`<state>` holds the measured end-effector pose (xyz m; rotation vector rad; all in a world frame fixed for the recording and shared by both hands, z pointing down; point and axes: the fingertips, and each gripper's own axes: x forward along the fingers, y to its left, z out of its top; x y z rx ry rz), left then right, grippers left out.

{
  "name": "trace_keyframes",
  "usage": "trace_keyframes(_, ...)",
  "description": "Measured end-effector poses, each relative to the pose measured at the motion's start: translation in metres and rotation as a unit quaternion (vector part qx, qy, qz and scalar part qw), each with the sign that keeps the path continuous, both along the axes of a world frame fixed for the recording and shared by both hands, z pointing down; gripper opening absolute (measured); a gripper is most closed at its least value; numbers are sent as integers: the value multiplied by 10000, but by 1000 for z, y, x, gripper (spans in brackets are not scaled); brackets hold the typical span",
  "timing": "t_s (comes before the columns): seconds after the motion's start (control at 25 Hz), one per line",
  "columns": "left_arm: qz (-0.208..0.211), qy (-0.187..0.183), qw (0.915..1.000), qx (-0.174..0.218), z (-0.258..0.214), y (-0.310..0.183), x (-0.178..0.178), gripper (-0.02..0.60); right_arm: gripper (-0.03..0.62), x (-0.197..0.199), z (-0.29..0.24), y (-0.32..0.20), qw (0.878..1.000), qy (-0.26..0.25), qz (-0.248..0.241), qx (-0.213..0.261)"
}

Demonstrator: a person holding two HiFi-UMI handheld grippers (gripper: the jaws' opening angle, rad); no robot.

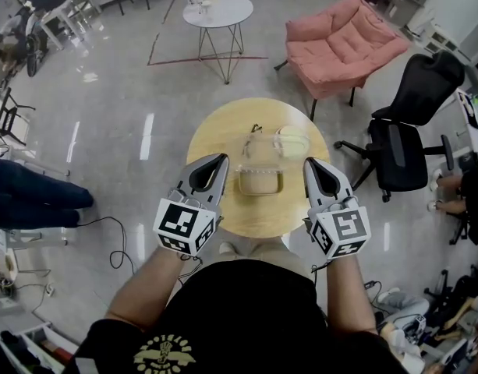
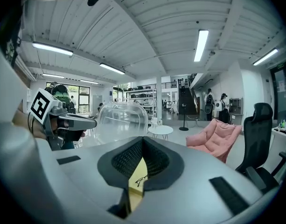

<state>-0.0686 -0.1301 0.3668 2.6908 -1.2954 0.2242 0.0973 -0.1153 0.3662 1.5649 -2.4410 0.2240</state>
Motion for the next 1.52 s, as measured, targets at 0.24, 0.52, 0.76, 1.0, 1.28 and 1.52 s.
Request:
trace_keyframes(0.24,-28,45,9991,424,-37,-1,-1,15,14,-1,-29,-3,9996,-38,72,257)
trace_keyframes(0.52,-18,99,9973,733,-68,-8,-4,15,14,-5,-56,-8,9985,0,-60,541)
trace_keyframes(0.76,-11,64,9954,956,-88,-7,-7,15,14,-8,-70,-12,9977,-6,-93,669)
trace_keyframes(1.0,1,41,9938,1111,-100,-6,-10,15,14,-11,-83,-13,9968,19,-124,784)
trace_keyframes(1.28,-48,80,9942,1074,-100,-6,-17,15,14,-17,-91,-10,9965,65,-179,820)
trace_keyframes(1.52,-34,53,9946,1039,-96,-5,-16,15,14,-17,-89,-10,9967,56,-166,792)
